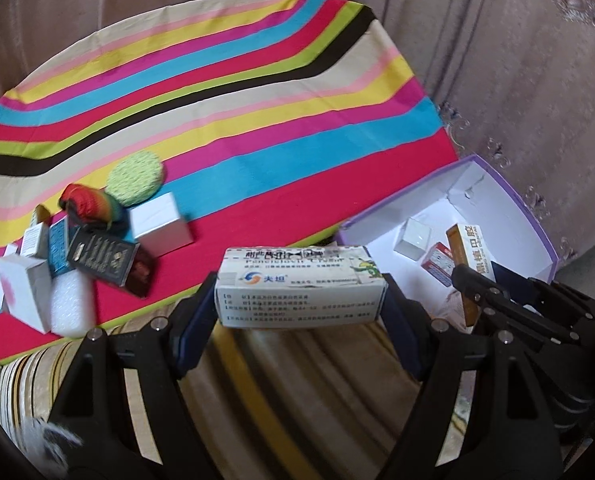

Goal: Organize objects
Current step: 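Release the toothbrush box and white carton into the purple box with both grippers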

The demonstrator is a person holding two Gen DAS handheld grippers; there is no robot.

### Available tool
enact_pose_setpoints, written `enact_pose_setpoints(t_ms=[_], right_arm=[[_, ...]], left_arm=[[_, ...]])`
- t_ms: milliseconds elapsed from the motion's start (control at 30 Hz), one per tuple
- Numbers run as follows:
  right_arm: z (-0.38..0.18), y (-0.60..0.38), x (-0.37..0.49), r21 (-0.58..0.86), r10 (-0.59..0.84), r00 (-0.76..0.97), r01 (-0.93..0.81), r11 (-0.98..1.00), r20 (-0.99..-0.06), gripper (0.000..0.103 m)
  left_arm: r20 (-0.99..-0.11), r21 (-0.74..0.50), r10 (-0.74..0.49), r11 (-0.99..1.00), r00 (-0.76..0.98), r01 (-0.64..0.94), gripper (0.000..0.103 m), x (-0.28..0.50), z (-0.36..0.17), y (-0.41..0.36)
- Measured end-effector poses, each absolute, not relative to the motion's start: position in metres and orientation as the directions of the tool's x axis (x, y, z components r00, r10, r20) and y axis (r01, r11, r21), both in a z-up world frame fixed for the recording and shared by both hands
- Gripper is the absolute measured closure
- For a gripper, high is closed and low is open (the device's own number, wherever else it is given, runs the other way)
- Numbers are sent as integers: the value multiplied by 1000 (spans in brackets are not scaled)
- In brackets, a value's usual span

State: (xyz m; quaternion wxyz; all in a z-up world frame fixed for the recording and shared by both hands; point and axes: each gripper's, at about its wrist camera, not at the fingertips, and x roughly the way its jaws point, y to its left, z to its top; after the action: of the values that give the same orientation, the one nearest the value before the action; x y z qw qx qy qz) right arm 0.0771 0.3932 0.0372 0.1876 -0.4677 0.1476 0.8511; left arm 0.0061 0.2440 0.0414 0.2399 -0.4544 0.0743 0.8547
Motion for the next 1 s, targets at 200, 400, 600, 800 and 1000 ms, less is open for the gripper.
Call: enact_pose_setpoints(t_ms=[200, 400, 600, 800, 1000], right_arm=[[26, 419, 93, 105, 188, -456, -544, -832, -870, 71], [22, 433, 103, 120, 202, -440, -601, -791, -875, 70], [20, 440, 107, 128, 207, -428, -633, -763, -880, 69], [18, 445, 111, 153, 198, -431, -653, -742, -881, 49], [19, 450, 114, 166, 204, -438, -669, -724, -876, 39]], left_arm=[[-813, -85, 363, -848, -455, -524, 24, 11, 41, 265], [-812, -80, 385, -818, -439, -569, 24, 15, 42, 285], [-809, -105, 416, -798, -415, -594, 24, 16, 43, 296], [-806, -92, 419, -786, -418, -611, 19, 20, 45, 300], [-793, -88, 424, -790, -438, -606, 13, 21, 50, 298]])
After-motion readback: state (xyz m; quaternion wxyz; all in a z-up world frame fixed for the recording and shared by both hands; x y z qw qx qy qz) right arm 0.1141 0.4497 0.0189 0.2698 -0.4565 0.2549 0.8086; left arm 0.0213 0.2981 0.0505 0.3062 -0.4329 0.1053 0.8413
